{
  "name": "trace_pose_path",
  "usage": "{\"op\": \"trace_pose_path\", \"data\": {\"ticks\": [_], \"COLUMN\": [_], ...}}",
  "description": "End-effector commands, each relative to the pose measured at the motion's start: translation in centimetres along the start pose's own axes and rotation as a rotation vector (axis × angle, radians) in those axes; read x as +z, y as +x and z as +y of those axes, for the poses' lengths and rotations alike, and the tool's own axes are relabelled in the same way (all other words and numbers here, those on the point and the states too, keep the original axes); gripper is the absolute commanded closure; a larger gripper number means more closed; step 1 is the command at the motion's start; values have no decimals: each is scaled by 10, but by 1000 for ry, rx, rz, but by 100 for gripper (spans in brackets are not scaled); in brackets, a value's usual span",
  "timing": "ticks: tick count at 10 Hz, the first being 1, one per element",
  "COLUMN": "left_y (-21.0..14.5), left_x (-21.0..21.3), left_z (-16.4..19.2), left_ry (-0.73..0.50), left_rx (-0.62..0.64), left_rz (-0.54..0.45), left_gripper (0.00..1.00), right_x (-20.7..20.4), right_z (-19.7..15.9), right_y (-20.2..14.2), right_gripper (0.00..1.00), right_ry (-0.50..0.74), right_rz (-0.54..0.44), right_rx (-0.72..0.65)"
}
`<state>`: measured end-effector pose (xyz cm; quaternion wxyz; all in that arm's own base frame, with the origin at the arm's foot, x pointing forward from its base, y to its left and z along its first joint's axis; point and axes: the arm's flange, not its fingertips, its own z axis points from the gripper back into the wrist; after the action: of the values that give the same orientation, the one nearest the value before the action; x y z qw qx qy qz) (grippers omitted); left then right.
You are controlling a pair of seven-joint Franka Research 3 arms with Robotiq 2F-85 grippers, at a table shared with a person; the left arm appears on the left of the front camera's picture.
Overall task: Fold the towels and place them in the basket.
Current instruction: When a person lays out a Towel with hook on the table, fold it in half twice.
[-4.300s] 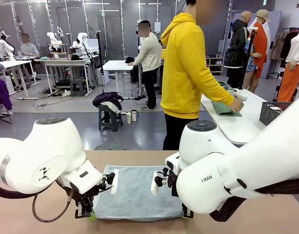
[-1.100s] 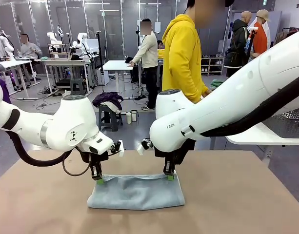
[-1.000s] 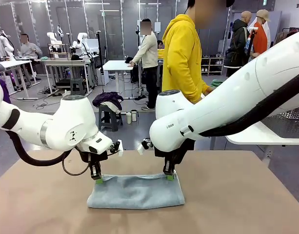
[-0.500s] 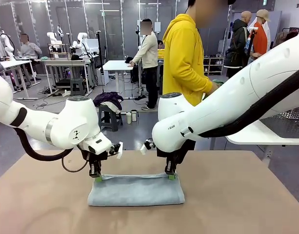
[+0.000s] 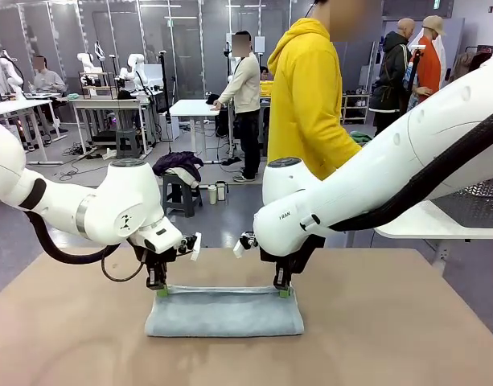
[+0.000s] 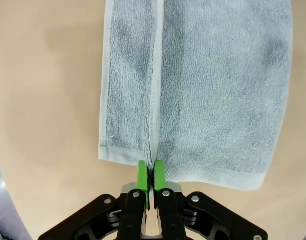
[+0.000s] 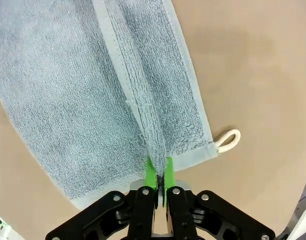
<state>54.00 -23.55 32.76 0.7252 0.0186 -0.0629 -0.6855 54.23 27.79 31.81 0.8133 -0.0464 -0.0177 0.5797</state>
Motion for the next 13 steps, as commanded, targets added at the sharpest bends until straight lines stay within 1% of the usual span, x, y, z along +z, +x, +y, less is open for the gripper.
{"op": "trace_pose_path", "data": {"ticks": [1,2,3,4,5,6,7,8,9,10,11,12,13], "left_y": [-1,0,0,1,1,1,-1,-1,-2,-3,-3,-2,-5], "left_x": [-1,-1,0,0,-1,1,4,8,11,18,24,28,28], "left_z": [3,5,5,4,5,6,6,6,6,5,0,-3,-4], "left_ry": [45,75,73,75,81,83,91,96,101,112,114,98,79], "left_rx": [4,17,14,-1,1,-1,-2,-6,-6,1,-6,-3,17], "left_rz": [10,-3,-12,-9,-10,-11,-17,-25,-28,-43,-60,-91,-74], "left_gripper": [94,94,66,61,34,30,2,0,0,0,10,0,0], "right_x": [-5,-4,-3,-3,-2,-1,0,2,5,11,15,17,17], "right_z": [-4,-5,-4,-5,-5,-6,-7,-8,-8,-10,-8,-8,-8], "right_y": [-2,-1,-2,-2,-3,-3,-3,-3,-4,-5,-5,-5,-5], "right_gripper": [93,93,73,56,35,18,0,0,0,12,2,0,0], "right_ry": [-26,-26,-32,-34,-33,-37,-43,-51,-58,-68,-68,-64,-55], "right_rz": [-13,-8,-29,-35,-39,-44,-53,-57,-61,-63,-66,-70,-73], "right_rx": [17,2,-11,-13,-18,-21,-26,-27,-27,-22,-22,-21,-26]}}
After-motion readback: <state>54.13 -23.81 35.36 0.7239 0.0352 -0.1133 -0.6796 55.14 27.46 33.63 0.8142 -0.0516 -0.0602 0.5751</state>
